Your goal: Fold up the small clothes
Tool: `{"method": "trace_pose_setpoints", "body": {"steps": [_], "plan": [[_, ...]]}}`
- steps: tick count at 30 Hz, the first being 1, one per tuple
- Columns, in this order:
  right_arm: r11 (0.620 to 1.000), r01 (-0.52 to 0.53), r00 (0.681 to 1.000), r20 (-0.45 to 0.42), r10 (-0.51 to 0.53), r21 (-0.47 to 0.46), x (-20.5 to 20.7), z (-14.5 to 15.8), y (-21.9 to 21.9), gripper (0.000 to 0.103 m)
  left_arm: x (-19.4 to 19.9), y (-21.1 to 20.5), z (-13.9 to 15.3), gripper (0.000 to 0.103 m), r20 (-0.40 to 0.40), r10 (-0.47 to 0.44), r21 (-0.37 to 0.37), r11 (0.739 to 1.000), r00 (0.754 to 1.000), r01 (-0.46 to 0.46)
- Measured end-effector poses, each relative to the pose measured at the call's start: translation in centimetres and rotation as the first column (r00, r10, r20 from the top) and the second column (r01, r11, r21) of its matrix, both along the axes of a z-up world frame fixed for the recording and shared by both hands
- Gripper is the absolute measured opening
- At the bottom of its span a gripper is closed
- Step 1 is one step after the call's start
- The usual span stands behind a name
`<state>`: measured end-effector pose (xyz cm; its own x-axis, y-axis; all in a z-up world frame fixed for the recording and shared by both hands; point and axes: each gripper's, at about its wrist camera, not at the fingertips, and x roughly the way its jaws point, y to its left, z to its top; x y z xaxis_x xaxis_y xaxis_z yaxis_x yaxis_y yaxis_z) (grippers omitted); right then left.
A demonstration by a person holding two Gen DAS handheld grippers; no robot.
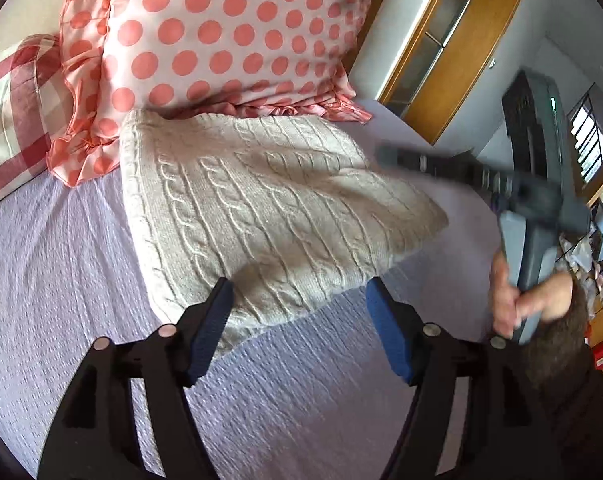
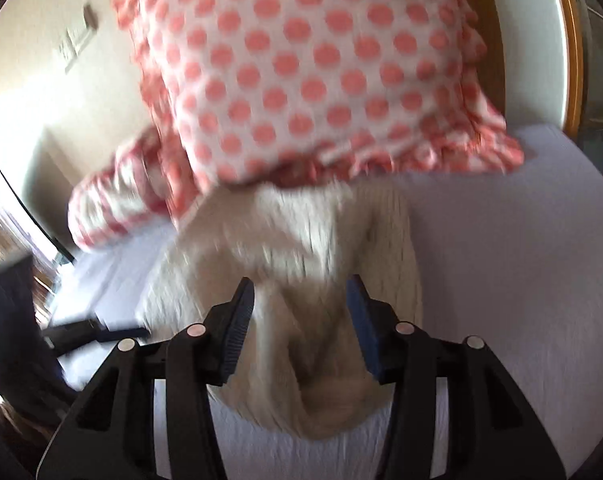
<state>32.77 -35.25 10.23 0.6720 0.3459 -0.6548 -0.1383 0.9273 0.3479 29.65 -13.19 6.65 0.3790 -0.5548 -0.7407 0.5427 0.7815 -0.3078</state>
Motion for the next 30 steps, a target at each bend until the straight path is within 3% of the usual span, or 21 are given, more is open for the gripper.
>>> {"method": "trace_pose_setpoints", "body": {"steps": [6,9,11,13,16,17,19,21,22,24,26,27,28,30], "plan": [[0.996,0.038,0.995,-0.092,-0.045,-0.076,6.5,-0.9,0.8,0.044,-0.6,0.9,0.6,0.069,0.0,0.0,-0.026,1.0,1.0,0.0],[0.995,0.026,0.984,-0.173,-0.042,-0.092,8.1,-3.3,1.3,0.018,-1.0,1.8,0.9,0.069,0.015,0.01,-0.018,1.0,1.0,-0.009],[0.996,0.021,0.985,-0.166,-0.036,-0.092,8.4,-3.8,1.3,0.013,-0.8,2.6,1.1,0.069,0.019,0.026,-0.021,0.999,0.999,-0.026],[0.997,0.028,0.995,-0.095,-0.034,-0.066,8.0,-2.5,1.1,0.011,-0.5,3.5,1.2,0.069,0.017,0.051,-0.037,0.998,0.999,-0.05],[0.998,0.036,0.997,0.069,-0.032,-0.056,7.6,0.4,1.0,0.011,-0.2,4.5,1.4,0.069,0.017,0.081,-0.067,0.995,0.997,-0.08],[0.996,0.037,0.996,0.084,-0.03,-0.079,7.9,0.7,1.2,0.011,0.0,4.8,1.4,0.069,0.014,0.089,-0.075,0.993,0.996,-0.088],[0.986,0.06,0.998,0.037,-0.055,-0.154,8.9,-0.3,1.7,0.011,0.0,5.0,1.3,0.069,0.013,0.095,-0.076,0.993,0.995,-0.094],[0.962,0.069,0.995,-0.054,-0.086,-0.264,10.5,-3.3,2.3,0.012,0.0,5.1,1.1,0.069,0.011,0.094,-0.07,0.993,0.996,-0.093],[0.959,0.062,0.993,-0.08,-0.087,-0.275,10.7,-4.1,2.3,0.013,-0.1,5.1,1.0,0.069,0.01,0.093,-0.064,0.994,0.996,-0.092],[0.967,0.065,0.994,-0.066,-0.084,-0.247,10.1,-3.8,2.0,0.016,-0.1,5.1,1.0,0.069,0.014,0.089,-0.057,0.994,0.996,-0.088],[0.981,0.072,0.997,-0.017,-0.076,-0.178,8.2,-1.6,1.4,0.026,-0.3,5.1,1.1,0.069,0.026,0.082,-0.055,0.995,0.996,-0.08],[0.987,0.063,0.998,0.004,-0.064,-0.148,7.2,-0.8,1.2,0.037,-0.3,5.1,1.2,0.069,0.03,0.081,-0.059,0.995,0.996,-0.079],[0.992,0.042,0.999,0.02,-0.04,-0.123,6.1,0.0,1.1,0.042,-0.3,5.1,1.2,0.069,0.03,0.078,-0.064,0.995,0.997,-0.076],[0.988,0.005,1.0,0.006,-0.004,-0.153,4.1,0.7,1.7,0.042,-0.2,4.9,1.3,0.069,0.028,0.074,-0.075,0.995,0.997,-0.072]]}}
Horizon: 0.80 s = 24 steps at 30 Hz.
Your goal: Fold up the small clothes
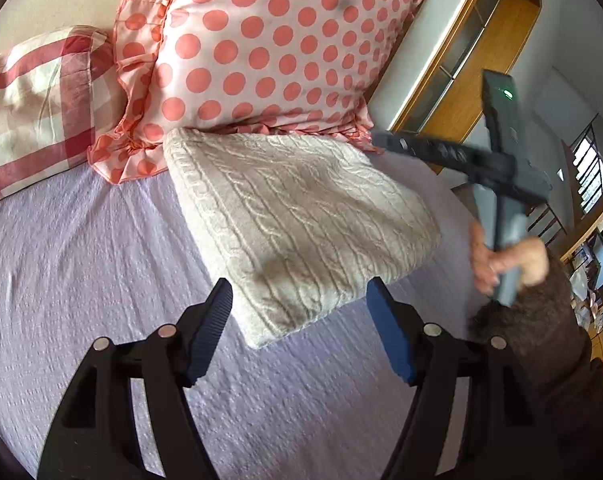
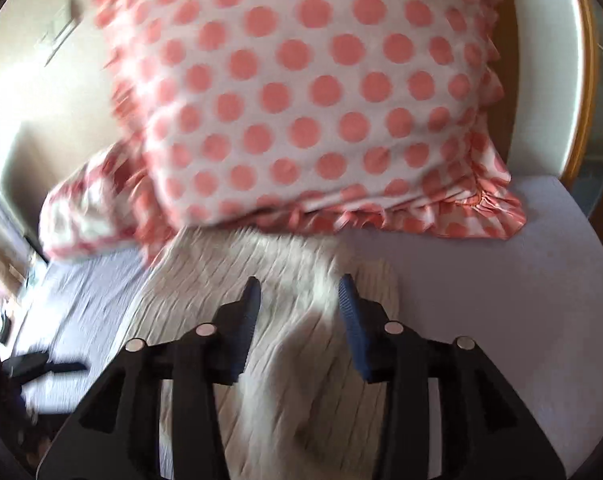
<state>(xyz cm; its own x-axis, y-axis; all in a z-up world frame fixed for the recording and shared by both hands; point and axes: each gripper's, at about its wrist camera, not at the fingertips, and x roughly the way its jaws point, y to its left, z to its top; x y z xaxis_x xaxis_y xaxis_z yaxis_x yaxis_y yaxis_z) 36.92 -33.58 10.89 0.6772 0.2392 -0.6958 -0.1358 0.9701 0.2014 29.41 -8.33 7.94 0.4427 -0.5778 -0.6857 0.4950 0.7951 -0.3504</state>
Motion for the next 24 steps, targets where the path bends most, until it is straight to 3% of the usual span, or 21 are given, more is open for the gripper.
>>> {"method": "trace_pose_setpoints", "body": {"steps": [2,5,6,7,10,14,17,21,24], "plan": [[1.0,0.003,0.999,-0.043,-0.003,-0.011,-1.1,-0.6,0.1,0.042,0.0,-0.3,0.0,0.07,-0.004,-0.007,-0.006,1.0,1.0,0.006],[0.997,0.023,0.991,-0.132,-0.013,0.073,-1.1,-2.3,-1.0,0.039,-0.2,-0.8,-0.1,0.07,-0.008,-0.017,-0.004,1.0,1.0,0.017],[0.996,0.02,0.989,-0.151,-0.008,0.083,-1.1,-2.8,-1.1,0.03,-0.4,-1.0,0.0,0.07,-0.006,-0.021,0.001,1.0,1.0,0.021],[0.995,0.003,0.986,-0.166,0.014,0.101,-1.2,-3.5,-1.1,0.01,-0.5,-1.1,0.1,0.071,-0.003,-0.022,0.005,1.0,1.0,0.022],[0.996,0.032,0.988,-0.154,-0.019,0.086,-2.2,-4.3,-1.4,0.01,-0.9,-0.9,0.5,0.072,0.016,-0.014,0.021,1.0,1.0,0.014],[0.974,0.116,0.978,-0.194,-0.077,0.195,-2.2,-5.5,-4.0,0.011,-1.0,0.0,0.8,0.072,0.021,0.008,0.016,1.0,1.0,-0.009],[0.977,0.119,0.987,-0.13,-0.097,0.175,-2.8,-3.9,-3.6,0.013,-0.8,0.5,1.0,0.072,0.026,0.017,0.009,1.0,1.0,-0.017],[0.982,0.017,1.0,0.003,-0.018,0.19,-3.8,-1.1,-1.7,0.013,-0.1,0.1,1.8,0.072,0.035,0.022,-0.026,0.999,0.999,-0.021],[0.982,-0.05,0.998,-0.031,0.057,0.184,-2.9,-1.8,0.2,0.014,0.5,-0.5,1.9,0.072,0.029,0.026,-0.051,0.998,0.999,-0.024]]}}
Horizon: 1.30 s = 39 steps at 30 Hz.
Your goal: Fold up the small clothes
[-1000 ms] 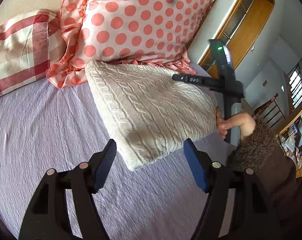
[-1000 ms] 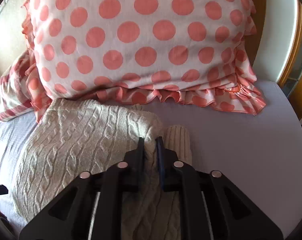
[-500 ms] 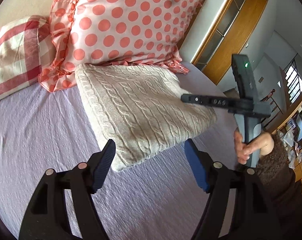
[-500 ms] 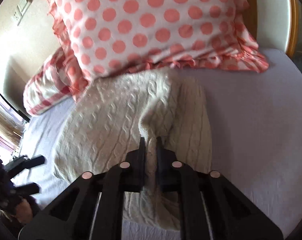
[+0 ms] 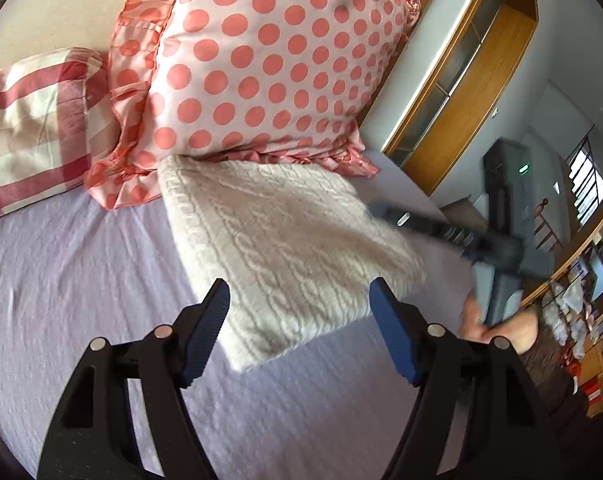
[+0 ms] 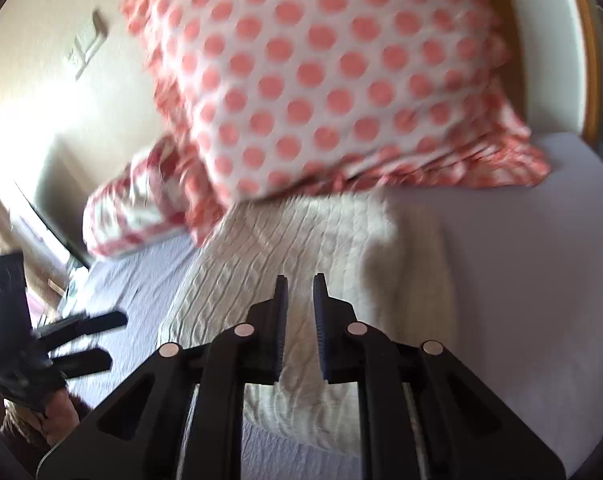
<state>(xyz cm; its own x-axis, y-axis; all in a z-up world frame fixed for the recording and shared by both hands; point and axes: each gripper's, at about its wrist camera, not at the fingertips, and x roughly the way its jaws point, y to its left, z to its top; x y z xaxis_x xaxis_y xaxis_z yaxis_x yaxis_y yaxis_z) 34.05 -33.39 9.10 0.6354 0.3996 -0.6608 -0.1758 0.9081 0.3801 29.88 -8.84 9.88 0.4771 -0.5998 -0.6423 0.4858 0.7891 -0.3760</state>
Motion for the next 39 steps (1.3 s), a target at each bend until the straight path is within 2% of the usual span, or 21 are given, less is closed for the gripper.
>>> {"method": "trace_pose_setpoints", "body": {"steps": [1,2,4,6,7,8,9,10,12,15,17,20,25,27,28,30,32,34,36,39], "plan": [[0.999,0.024,0.997,-0.073,-0.027,-0.039,1.0,-1.6,0.0,0.013,0.1,-0.1,0.0,0.072,-0.005,0.002,-0.001,1.0,1.0,-0.002],[0.997,0.046,0.991,-0.121,-0.053,-0.063,1.7,-2.6,-0.2,0.009,0.4,-0.1,-0.2,0.072,-0.015,0.008,-0.003,1.0,1.0,-0.008],[0.996,0.07,0.986,-0.156,-0.059,0.061,2.3,-4.1,-2.7,0.0,0.9,0.3,-0.4,0.072,-0.031,0.027,0.002,1.0,0.999,-0.026],[0.986,0.103,0.984,-0.157,-0.082,0.129,1.6,-3.2,-4.2,0.001,1.8,1.2,-0.7,0.074,-0.052,0.057,0.0,0.998,0.997,-0.057],[0.985,0.112,0.987,-0.131,-0.095,0.13,1.1,-2.5,-4.6,0.016,2.4,1.7,-0.9,0.075,-0.063,0.071,-0.01,0.997,0.995,-0.072],[0.985,0.126,0.988,-0.109,-0.113,0.122,0.6,-1.8,-4.9,0.059,3.1,2.2,-1.0,0.076,-0.079,0.089,-0.02,0.996,0.993,-0.091],[0.982,0.148,0.986,-0.098,-0.136,0.116,0.3,-1.3,-5.6,0.084,4.2,2.8,-1.5,0.077,-0.114,0.107,-0.041,0.993,0.988,-0.112],[0.979,0.173,0.982,-0.098,-0.162,0.109,0.3,-1.2,-6.2,0.102,4.7,3.0,-1.7,0.077,-0.133,0.114,-0.047,0.992,0.985,-0.121],[0.974,0.19,0.978,-0.114,-0.176,0.125,0.8,-1.4,-7.3,0.102,6.6,3.3,-3.0,0.077,-0.197,0.144,-0.04,0.987,0.97,-0.155],[0.964,0.185,0.97,-0.193,-0.148,0.189,2.2,-3.2,-8.3,0.099,8.3,3.1,-4.8,0.077,-0.274,0.156,-0.04,0.984,0.949,-0.173],[0.963,0.177,0.961,-0.248,-0.124,0.205,3.4,-4.7,-8.2,0.09,8.9,2.6,-5.7,0.077,-0.305,0.144,-0.037,0.986,0.941,-0.162],[0.962,0.16,0.954,-0.284,-0.093,0.222,4.1,-6.1,-7.7,0.082,9.5,1.6,-6.2,0.077,-0.306,0.135,-0.022,0.989,0.942,-0.149],[0.962,0.099,0.964,-0.263,-0.029,0.255,4.3,-6.8,-6.8,0.073,10.7,0.9,-6.8,0.077,-0.327,0.146,-0.026,0.986,0.934,-0.164],[0.969,0.073,0.97,-0.242,-0.014,0.235,4.1,-6.8,-6.3,0.062,11.2,0.2,-7.4,0.074,-0.341,0.142,-0.034,0.986,0.929,-0.164],[0.968,0.067,0.97,-0.243,-0.007,0.243,4.1,-7.0,-6.2,0.052,11.2,-0.1,-7.3,0.07,-0.328,0.148,-0.03,0.985,0.933,-0.167],[0.959,0.054,0.971,-0.238,0.015,0.279,3.9,-7.1,-6.1,0.045,11.2,-0.4,-7.1,0.061,-0.322,0.164,-0.015,0.984,0.932,-0.178],[0.949,0.057,0.97,-0.241,0.021,0.309,3.6,-6.9,-5.9,0.039,11.0,-0.1,-6.5,0.039,-0.304,0.166,-0.017,0.984,0.938,-0.18],[0.928,0.039,0.975,-0.216,0.045,0.37,3.1,-5.9,-5.5,0.036,10.2,1.2,-5.3,0.034,-0.276,0.154,-0.048,0.984,0.949,-0.174],[0.905,-0.034,0.981,-0.157,0.111,0.423,2.5,-4.2,-3.8,0.035,8.6,2.5,-3.7,0.033,-0.22,0.164,-0.027,0.984,0.961,-0.174],[0.901,-0.129,0.974,-0.12,0.194,0.415,1.6,-2.7,0.5,0.035,5.8,5.9,-1.4,0.033,-0.172,0.192,-0.013,0.98,0.966,-0.198]]}}
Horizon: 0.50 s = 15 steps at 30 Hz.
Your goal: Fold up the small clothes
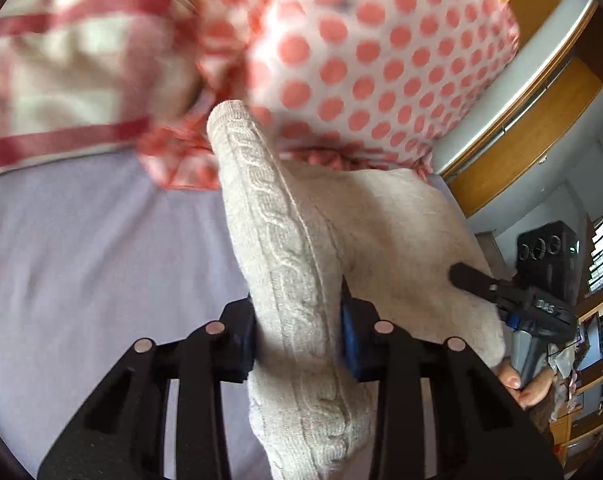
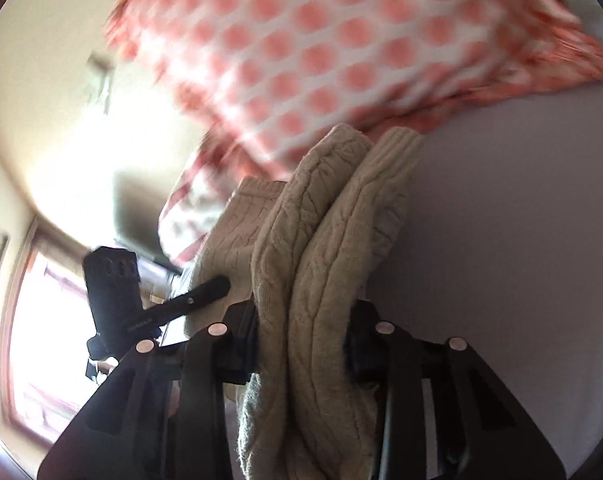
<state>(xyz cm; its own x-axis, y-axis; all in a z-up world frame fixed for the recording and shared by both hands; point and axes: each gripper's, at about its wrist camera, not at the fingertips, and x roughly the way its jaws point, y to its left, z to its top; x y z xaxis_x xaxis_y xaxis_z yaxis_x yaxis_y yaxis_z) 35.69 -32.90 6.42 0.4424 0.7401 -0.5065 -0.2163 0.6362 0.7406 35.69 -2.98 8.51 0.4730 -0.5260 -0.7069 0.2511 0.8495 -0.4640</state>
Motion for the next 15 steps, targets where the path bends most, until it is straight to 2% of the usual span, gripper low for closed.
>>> {"method": "trace_pose_setpoints", "body": {"steps": [2,4,6,7,8,10,11,13,15], "plan": [[0.998,-0.051,0.999,-0.013,0.052,0.034,-0.6,-0.4,2.4,0.034,-1.7,2.9,0.6,0.034,-0.011,0.027,-0.007,1.0,1.0,-0.027],[0.996,-0.078,0.996,-0.03,0.079,0.045,-1.1,-1.4,4.0,0.035,-3.2,5.9,0.1,0.038,-0.039,0.058,0.004,0.998,0.998,-0.058],[0.994,-0.099,0.993,-0.074,0.096,-0.045,-1.0,-3.1,6.1,0.039,-3.1,7.7,-2.3,0.044,-0.104,0.095,0.06,0.994,0.99,-0.089],[0.988,-0.101,0.992,-0.087,0.091,-0.116,-1.0,-3.7,7.0,0.051,-2.9,8.3,-3.6,0.052,-0.14,0.11,0.087,0.991,0.984,-0.098],[0.981,-0.095,0.993,-0.088,0.081,-0.167,-1.1,-4.0,7.5,0.055,-2.9,9.2,-4.2,0.056,-0.144,0.12,0.064,0.992,0.982,-0.112],[0.976,-0.059,0.997,-0.06,0.047,-0.208,-1.8,-2.8,7.4,0.058,-3.7,10.4,-3.1,0.053,-0.099,0.147,0.048,0.989,0.984,-0.143],[0.969,-0.011,1.0,-0.006,0.01,-0.248,-2.9,-1.2,6.9,0.058,-4.7,11.1,-1.4,0.052,-0.03,0.178,0.062,0.983,0.984,-0.175],[0.957,0.041,0.995,0.095,-0.014,-0.288,-4.7,1.4,6.5,0.058,-6.4,11.4,1.0,0.053,0.065,0.181,0.054,0.981,0.981,-0.185],[0.971,-0.022,0.987,0.149,0.059,-0.239,-6.9,3.6,7.6,0.058,-8.3,10.8,3.1,0.054,0.126,0.136,0.005,0.99,0.983,-0.138]]}}
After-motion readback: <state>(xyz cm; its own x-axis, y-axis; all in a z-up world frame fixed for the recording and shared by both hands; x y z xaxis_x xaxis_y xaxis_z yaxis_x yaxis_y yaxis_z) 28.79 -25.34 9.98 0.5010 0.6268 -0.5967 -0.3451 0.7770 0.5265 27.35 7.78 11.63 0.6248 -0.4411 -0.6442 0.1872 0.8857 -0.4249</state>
